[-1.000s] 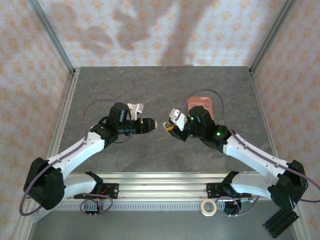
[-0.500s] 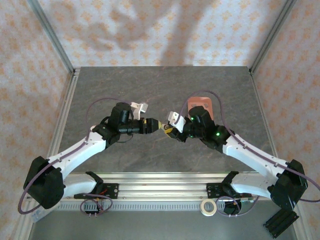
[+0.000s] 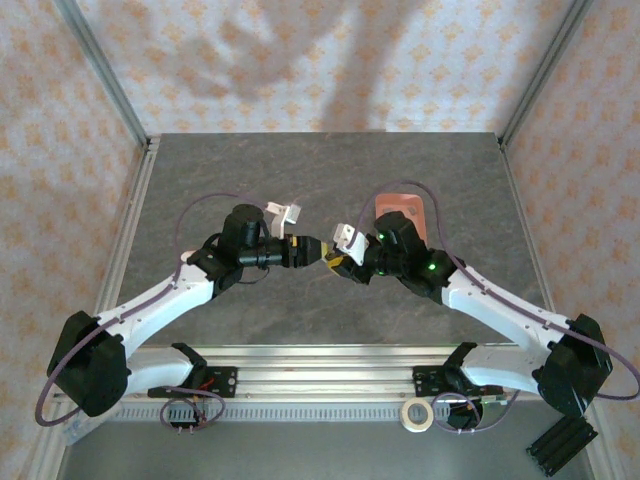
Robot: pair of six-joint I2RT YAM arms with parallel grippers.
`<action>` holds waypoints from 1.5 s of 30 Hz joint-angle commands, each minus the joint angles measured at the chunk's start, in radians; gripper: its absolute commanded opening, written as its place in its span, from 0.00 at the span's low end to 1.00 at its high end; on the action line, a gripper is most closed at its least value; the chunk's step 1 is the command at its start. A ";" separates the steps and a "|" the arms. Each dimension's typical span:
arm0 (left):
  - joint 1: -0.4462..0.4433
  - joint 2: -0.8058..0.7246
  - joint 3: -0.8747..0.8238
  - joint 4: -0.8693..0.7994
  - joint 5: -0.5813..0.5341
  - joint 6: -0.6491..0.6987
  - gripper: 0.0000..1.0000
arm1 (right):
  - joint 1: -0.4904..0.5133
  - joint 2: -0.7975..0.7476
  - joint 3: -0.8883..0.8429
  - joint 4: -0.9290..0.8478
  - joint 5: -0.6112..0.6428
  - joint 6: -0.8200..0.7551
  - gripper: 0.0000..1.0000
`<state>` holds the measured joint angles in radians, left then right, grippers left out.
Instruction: Load the staples into the stapler
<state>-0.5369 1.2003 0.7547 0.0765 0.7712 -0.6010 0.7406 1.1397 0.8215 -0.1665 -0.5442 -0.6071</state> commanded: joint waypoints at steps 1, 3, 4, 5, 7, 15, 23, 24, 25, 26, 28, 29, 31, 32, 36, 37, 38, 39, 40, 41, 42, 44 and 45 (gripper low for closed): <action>-0.005 0.012 0.003 0.029 0.007 0.010 0.61 | 0.000 -0.008 0.012 0.058 -0.025 0.006 0.06; -0.006 0.024 -0.001 0.039 0.009 0.011 0.61 | 0.000 -0.009 0.015 0.064 -0.036 0.012 0.05; -0.005 0.030 -0.004 0.044 0.006 0.010 0.60 | 0.000 -0.009 0.017 0.063 -0.041 0.013 0.04; -0.005 0.037 -0.006 0.042 0.002 0.010 0.60 | 0.000 -0.011 0.018 0.062 -0.043 0.015 0.04; -0.006 0.050 -0.006 0.029 -0.010 0.015 0.58 | 0.000 -0.016 0.018 0.063 -0.041 0.014 0.03; -0.006 0.090 -0.050 0.003 -0.091 0.020 0.55 | -0.015 -0.071 0.022 0.073 -0.051 0.029 0.02; -0.006 0.111 -0.096 0.047 -0.125 -0.003 0.55 | -0.029 -0.105 0.033 0.091 -0.069 0.046 0.00; -0.006 0.113 -0.103 0.048 -0.131 -0.003 0.55 | -0.028 -0.109 0.031 0.097 -0.069 0.051 0.00; -0.007 0.114 -0.105 0.047 -0.134 -0.002 0.55 | -0.030 -0.112 0.030 0.103 -0.069 0.054 0.00; -0.005 0.116 -0.108 0.046 -0.135 -0.001 0.55 | -0.032 -0.115 0.027 0.109 -0.070 0.059 0.00; -0.007 0.115 -0.113 0.048 -0.135 -0.004 0.55 | -0.037 -0.118 0.024 0.120 -0.069 0.068 0.00; -0.006 0.112 -0.118 0.055 -0.134 -0.009 0.55 | -0.039 -0.121 0.020 0.123 -0.066 0.073 0.00; -0.007 0.099 -0.128 0.081 -0.135 -0.030 0.55 | -0.045 -0.126 0.007 0.143 -0.051 0.094 0.00; -0.005 0.090 -0.139 0.107 -0.137 -0.053 0.55 | -0.048 -0.131 -0.003 0.158 -0.038 0.112 0.00; -0.006 0.065 -0.236 0.410 -0.165 -0.291 0.56 | -0.052 -0.160 -0.084 0.310 0.043 0.231 0.00; -0.006 0.070 -0.266 0.512 -0.184 -0.372 0.56 | -0.052 -0.165 -0.109 0.355 0.076 0.264 0.00; -0.006 0.079 -0.304 0.632 -0.213 -0.461 0.56 | -0.052 -0.167 -0.131 0.397 0.115 0.296 0.00; -0.005 0.091 -0.336 0.735 -0.253 -0.542 0.56 | -0.052 -0.166 -0.147 0.424 0.157 0.322 0.00; -0.007 0.103 -0.359 0.797 -0.282 -0.604 0.56 | -0.052 -0.163 -0.156 0.434 0.197 0.350 0.00; -0.006 0.119 -0.381 0.863 -0.316 -0.659 0.56 | -0.051 -0.159 -0.165 0.443 0.224 0.370 0.00; -0.008 0.135 -0.396 0.933 -0.338 -0.702 0.56 | -0.052 -0.155 -0.177 0.464 0.234 0.385 0.00; -0.012 0.158 -0.414 1.008 -0.368 -0.766 0.56 | -0.052 -0.145 -0.201 0.522 0.247 0.431 0.00; -0.014 0.166 -0.417 1.024 -0.378 -0.790 0.56 | -0.052 -0.137 -0.207 0.544 0.241 0.445 0.00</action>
<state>-0.5438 1.3472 0.3508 0.8345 0.4873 -1.1976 0.6926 0.9974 0.6247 0.2188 -0.3710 -0.2634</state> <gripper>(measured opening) 0.559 0.236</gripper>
